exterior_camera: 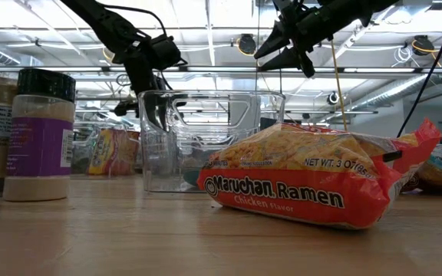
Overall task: Pick & Place Food Item
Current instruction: Put the brown seasoning pack into the top right transparent bin, then put the gold seasoning bottle into the top right transparent bin
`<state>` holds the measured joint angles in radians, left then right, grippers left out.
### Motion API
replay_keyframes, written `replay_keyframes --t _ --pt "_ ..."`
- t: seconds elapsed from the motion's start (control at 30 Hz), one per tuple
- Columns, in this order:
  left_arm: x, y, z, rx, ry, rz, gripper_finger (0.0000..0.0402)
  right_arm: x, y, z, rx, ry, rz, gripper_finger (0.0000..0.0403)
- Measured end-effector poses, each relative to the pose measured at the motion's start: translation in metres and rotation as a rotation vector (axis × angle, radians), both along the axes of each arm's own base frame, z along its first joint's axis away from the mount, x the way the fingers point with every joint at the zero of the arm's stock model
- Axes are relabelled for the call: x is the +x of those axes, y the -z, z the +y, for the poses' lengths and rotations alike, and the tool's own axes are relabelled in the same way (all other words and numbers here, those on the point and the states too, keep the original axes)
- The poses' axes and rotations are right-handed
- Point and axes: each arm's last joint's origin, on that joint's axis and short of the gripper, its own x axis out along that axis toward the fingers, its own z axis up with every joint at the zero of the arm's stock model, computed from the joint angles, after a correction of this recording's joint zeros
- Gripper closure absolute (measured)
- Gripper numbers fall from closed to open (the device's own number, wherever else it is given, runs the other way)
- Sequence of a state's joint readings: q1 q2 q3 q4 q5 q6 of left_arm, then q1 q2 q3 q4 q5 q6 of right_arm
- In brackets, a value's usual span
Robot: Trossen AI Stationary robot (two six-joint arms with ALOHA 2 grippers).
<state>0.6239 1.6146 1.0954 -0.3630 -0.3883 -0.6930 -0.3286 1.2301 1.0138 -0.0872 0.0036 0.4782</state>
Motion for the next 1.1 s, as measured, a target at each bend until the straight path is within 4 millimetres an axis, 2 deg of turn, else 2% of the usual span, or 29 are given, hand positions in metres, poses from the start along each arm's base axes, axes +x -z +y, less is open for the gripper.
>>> replay_keyframes --t 0.3,0.4,0.6,0.73,0.87,1.1 --pt "-0.001 -0.006 0.005 -0.01 0.074 -0.045 0.0272 0.0 0.0 0.0 0.0 0.0 0.0 0.0248" --pt "-0.001 -0.019 0.008 0.003 0.158 -0.07 0.0262 0.0 0.0 0.0 0.0 -0.001 0.0 0.0248" --pt "-0.011 -0.057 0.006 0.116 0.351 -0.069 0.0256 0.0 0.0 0.0 0.001 -0.003 -0.001 0.0248" --pt "-0.023 -0.081 -0.004 0.196 0.397 -0.088 0.0256 0.0 0.0 0.0 0.001 -0.005 -0.001 0.0248" --pt "-0.035 -0.098 -0.019 0.189 0.539 -0.133 0.0256 0.0 0.0 0.0 0.002 -0.006 -0.001 0.0248" --pt "-0.056 -0.108 -0.06 -0.069 0.861 -0.243 0.0256 0.0 0.0 0.0 -0.012 -0.015 0.005 0.0248"
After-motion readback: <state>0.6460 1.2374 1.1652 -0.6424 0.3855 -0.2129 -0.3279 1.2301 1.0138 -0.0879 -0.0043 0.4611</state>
